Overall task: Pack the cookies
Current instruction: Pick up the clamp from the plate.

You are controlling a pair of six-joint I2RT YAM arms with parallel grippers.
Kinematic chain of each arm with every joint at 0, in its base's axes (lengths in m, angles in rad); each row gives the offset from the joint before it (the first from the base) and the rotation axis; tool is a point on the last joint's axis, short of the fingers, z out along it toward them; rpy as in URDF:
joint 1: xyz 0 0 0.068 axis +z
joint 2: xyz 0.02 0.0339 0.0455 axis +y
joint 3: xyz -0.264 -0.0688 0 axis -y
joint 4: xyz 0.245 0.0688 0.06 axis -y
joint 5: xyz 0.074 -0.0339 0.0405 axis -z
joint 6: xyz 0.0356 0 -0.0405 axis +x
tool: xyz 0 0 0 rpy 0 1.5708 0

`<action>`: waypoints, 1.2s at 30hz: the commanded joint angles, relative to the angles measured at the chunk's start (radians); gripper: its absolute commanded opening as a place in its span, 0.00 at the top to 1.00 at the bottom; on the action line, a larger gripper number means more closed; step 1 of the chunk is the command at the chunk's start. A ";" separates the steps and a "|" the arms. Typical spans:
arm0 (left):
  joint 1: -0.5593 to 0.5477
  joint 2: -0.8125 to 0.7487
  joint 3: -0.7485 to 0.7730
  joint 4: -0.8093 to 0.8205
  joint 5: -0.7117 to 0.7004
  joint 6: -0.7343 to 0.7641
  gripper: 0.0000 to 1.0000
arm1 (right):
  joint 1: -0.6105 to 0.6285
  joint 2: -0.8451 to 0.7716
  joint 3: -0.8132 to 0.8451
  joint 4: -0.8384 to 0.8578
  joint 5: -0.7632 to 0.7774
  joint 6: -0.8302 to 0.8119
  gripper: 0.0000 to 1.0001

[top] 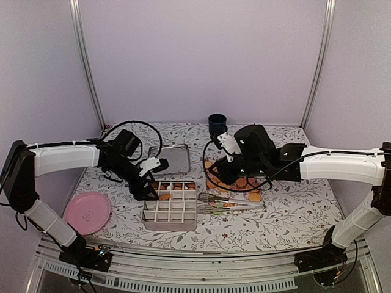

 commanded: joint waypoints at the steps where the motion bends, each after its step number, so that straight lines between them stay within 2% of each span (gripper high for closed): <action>1: -0.037 0.007 0.016 0.015 -0.049 0.010 0.11 | -0.035 -0.078 -0.068 -0.153 -0.031 -0.027 0.63; 6: -0.037 -0.031 0.028 -0.055 -0.012 0.037 0.07 | -0.089 -0.084 -0.107 -0.263 -0.120 -0.155 0.66; 9: -0.037 -0.061 0.043 -0.098 0.020 0.053 0.01 | -0.112 -0.018 -0.095 -0.313 -0.130 -0.248 0.70; 13: -0.037 -0.091 0.064 -0.143 0.043 0.071 0.01 | -0.116 0.090 -0.060 -0.358 -0.136 -0.324 0.71; 20: -0.034 -0.098 0.067 -0.167 0.045 0.092 0.01 | -0.117 0.227 -0.008 -0.384 -0.129 -0.363 0.74; 24: -0.031 -0.110 0.067 -0.173 0.040 0.103 0.01 | -0.116 0.265 -0.005 -0.379 -0.104 -0.366 0.80; 25: -0.030 -0.113 0.067 -0.174 0.039 0.105 0.01 | -0.117 0.272 -0.002 -0.380 -0.101 -0.366 0.84; 32: -0.026 -0.125 0.077 -0.192 0.037 0.126 0.01 | -0.087 0.231 -0.008 -0.382 -0.044 -0.363 1.00; 36: -0.028 -0.120 0.096 -0.199 0.056 0.131 0.01 | -0.063 0.190 -0.007 -0.396 -0.011 -0.350 1.00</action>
